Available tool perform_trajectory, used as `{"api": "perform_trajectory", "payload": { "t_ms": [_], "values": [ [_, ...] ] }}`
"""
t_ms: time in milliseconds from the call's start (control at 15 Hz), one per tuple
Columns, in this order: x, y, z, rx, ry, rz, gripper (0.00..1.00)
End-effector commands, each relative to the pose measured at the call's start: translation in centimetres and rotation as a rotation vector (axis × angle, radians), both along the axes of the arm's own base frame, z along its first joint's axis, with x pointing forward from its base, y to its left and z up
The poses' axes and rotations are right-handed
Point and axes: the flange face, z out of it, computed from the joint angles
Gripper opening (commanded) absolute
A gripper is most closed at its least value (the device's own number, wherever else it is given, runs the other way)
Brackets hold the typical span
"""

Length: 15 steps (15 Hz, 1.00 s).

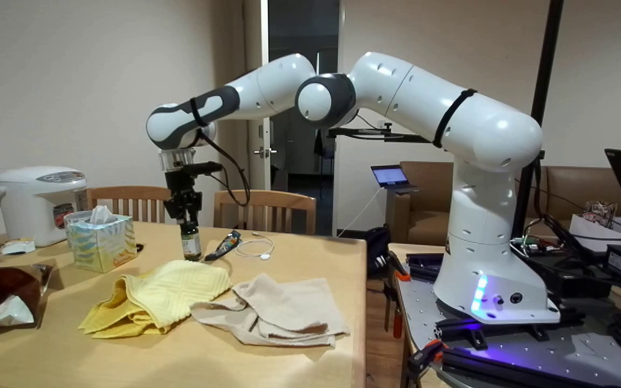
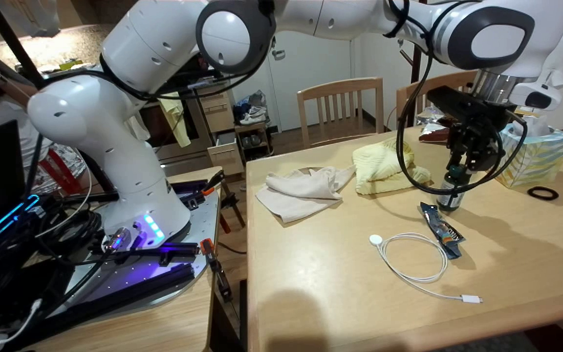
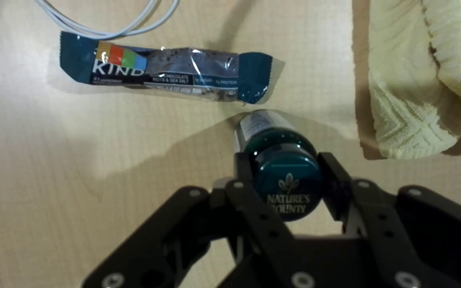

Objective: Pick the bottle on the table and move it forward

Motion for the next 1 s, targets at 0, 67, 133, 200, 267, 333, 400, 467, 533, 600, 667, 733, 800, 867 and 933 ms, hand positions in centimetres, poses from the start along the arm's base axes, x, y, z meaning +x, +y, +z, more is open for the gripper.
{"api": "perform_trajectory", "payload": {
  "t_ms": [0, 67, 133, 200, 267, 333, 400, 467, 533, 600, 667, 733, 800, 867, 933],
  "values": [
    [0.4, -0.1, -0.4, 0.023, 0.004, 0.01, 0.19],
    [0.4, 0.0, -0.5, 0.024, 0.006, 0.012, 0.19],
    [0.5, 0.0, -0.6, 0.028, 0.003, 0.013, 0.19],
    [0.5, 0.1, -0.7, 0.026, 0.002, 0.012, 0.19],
    [0.5, 0.1, -0.4, 0.028, 0.0, 0.013, 0.19],
    [0.5, 0.1, -0.3, 0.032, -0.001, 0.013, 0.69],
    [0.5, 0.1, -0.2, 0.034, 0.001, 0.013, 0.7],
    [0.5, 0.1, -0.2, 0.035, 0.003, 0.013, 0.76],
    [0.5, 0.1, -0.1, 0.034, 0.005, 0.014, 0.81],
    [0.5, 0.1, 0.0, 0.036, 0.004, 0.013, 0.87],
    [0.5, 0.1, 0.1, 0.035, 0.005, 0.013, 0.94],
    [0.5, 0.2, 0.7, 0.036, 0.007, 0.012, 0.99],
    [0.5, 0.2, 1.1, 0.039, 0.007, 0.013, 1.0],
    [0.5, 0.2, 1.7, 0.039, 0.005, 0.01, 1.0],
    [0.5, 0.3, 2.7, 0.037, 0.004, 0.01, 1.0]
  ]
}}
